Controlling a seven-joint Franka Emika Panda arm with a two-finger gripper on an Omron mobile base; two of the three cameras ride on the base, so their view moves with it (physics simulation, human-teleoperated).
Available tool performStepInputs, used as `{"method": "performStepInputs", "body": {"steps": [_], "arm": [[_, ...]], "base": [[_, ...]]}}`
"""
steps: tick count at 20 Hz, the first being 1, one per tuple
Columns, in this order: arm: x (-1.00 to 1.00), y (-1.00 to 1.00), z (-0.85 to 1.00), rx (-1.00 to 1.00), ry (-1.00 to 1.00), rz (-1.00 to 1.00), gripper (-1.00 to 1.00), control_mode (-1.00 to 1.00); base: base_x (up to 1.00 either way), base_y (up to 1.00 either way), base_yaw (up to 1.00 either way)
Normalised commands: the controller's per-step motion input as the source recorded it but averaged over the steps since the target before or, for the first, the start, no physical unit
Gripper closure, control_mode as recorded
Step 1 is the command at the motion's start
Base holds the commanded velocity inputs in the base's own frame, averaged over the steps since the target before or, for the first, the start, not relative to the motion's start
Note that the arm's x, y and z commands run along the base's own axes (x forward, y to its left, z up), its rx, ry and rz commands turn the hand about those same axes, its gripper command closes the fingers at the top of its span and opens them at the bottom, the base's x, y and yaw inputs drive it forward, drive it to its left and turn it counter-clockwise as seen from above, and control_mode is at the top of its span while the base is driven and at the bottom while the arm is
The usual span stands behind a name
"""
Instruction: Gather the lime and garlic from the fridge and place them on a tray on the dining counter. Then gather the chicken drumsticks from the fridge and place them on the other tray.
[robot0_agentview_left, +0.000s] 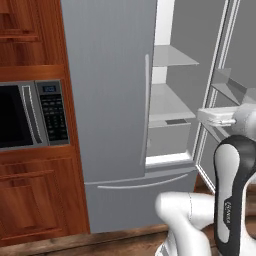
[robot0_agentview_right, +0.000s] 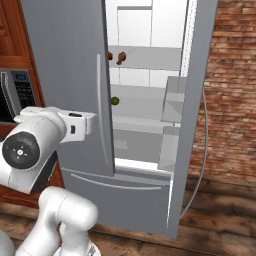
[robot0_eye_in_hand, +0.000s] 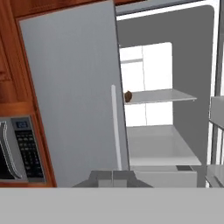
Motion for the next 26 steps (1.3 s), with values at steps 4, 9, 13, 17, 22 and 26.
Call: {"method": "performStepInputs", "body": {"steps": [4, 9, 13, 17, 22, 26], "arm": [[0.33, 0.92, -0.87, -0.14, -0.29, -0.07, -1.0, -1.0], [0.49, 0.52, -0.65, -0.07, -0.31, -0.04, -1.0, -1.0], [0.67, 0.27, -0.69, 0.0, -0.27, -0.06, -1.0, -1.0], [0.74, 0.0, -0.59, 0.0, -0.15, -0.02, -1.0, -1.0], [0.65, 0.0, -0.47, 0.06, -0.02, -0.01, -1.0, -1.0], [0.48, 0.07, -0.39, 0.01, -0.06, -0.01, -1.0, -1.0]], "base": [[0.0, 0.0, 0.0], [0.0, 0.0, 0.0], [0.0, 0.0, 0.0], [0.0, 0.0, 0.0], [0.0, 0.0, 0.0], [0.0, 0.0, 0.0]]}}
